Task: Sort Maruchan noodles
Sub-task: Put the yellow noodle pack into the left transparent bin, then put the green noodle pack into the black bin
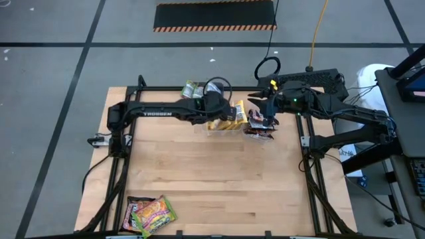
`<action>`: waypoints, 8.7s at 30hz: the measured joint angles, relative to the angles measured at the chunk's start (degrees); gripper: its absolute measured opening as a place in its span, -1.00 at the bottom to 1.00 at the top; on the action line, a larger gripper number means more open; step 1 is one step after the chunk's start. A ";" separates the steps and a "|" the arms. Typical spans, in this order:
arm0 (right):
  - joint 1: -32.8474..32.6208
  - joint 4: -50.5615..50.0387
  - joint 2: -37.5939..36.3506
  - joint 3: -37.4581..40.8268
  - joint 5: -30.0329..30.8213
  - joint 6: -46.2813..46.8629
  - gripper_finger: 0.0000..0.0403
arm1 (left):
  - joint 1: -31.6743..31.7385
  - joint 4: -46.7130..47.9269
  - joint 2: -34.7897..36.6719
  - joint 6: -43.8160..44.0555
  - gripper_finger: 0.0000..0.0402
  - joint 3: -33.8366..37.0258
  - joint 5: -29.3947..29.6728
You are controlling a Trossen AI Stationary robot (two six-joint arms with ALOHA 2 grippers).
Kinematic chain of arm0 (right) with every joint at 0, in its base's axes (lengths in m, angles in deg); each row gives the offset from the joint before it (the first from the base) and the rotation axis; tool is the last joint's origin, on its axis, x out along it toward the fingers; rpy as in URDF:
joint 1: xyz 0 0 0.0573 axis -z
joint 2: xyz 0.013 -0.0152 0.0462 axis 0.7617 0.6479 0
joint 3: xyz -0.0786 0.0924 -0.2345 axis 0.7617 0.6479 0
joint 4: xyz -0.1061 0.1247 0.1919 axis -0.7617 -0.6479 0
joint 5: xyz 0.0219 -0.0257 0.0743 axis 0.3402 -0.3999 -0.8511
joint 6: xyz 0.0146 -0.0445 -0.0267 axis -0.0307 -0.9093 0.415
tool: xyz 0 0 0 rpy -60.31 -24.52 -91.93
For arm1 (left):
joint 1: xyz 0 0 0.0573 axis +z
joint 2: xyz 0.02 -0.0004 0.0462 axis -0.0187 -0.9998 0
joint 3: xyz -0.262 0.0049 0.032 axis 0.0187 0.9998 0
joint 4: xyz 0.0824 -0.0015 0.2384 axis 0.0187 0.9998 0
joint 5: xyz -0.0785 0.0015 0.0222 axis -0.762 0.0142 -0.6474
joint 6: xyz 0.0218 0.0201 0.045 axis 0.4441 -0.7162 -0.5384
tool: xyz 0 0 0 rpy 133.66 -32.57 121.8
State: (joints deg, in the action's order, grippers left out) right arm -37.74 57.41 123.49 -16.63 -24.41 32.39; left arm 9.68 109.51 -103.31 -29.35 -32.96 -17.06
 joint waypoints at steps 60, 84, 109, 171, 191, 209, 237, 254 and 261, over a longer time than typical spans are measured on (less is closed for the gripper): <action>-2.10 -1.35 0.02 0.00 -4.63 0.20 -0.71 | -1.19 8.98 10.50 -32.44 -0.89 -0.05 -13.12; -20.08 37.47 23.63 -0.07 -3.18 0.16 -0.71 | -18.08 44.29 36.58 -18.17 -0.89 -0.04 -4.02; -24.90 43.22 42.10 -2.85 -14.97 10.43 -0.71 | -37.26 53.79 36.62 -1.47 -0.89 -0.02 -17.60; -23.81 21.84 14.97 -2.80 -0.02 11.98 -0.71 | -52.46 47.87 0.68 28.79 -0.38 -0.02 -23.46; -25.92 21.75 14.58 -2.80 0.02 10.01 -0.71 | -52.07 36.65 -6.05 38.64 -0.38 10.34 -31.20; -25.86 21.79 14.58 -2.80 0.07 8.73 -0.71 | -48.59 24.96 -5.90 34.66 -0.38 18.25 -35.68; -25.83 21.77 14.58 -2.80 0.09 6.45 -0.71 | -48.22 23.63 -5.75 36.31 -0.98 22.45 -42.37; -25.75 17.68 14.60 -2.80 12.48 2.68 -0.71 | -44.81 23.85 2.05 34.40 -1.00 22.84 -27.79; -25.75 14.31 14.60 -2.80 12.57 2.89 -0.71 | -42.66 23.84 2.56 30.61 -1.00 22.80 -26.59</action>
State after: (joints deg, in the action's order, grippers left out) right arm -63.48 71.73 138.10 -19.43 -11.84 35.27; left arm -32.98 133.35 -100.76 1.26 -10.16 -43.65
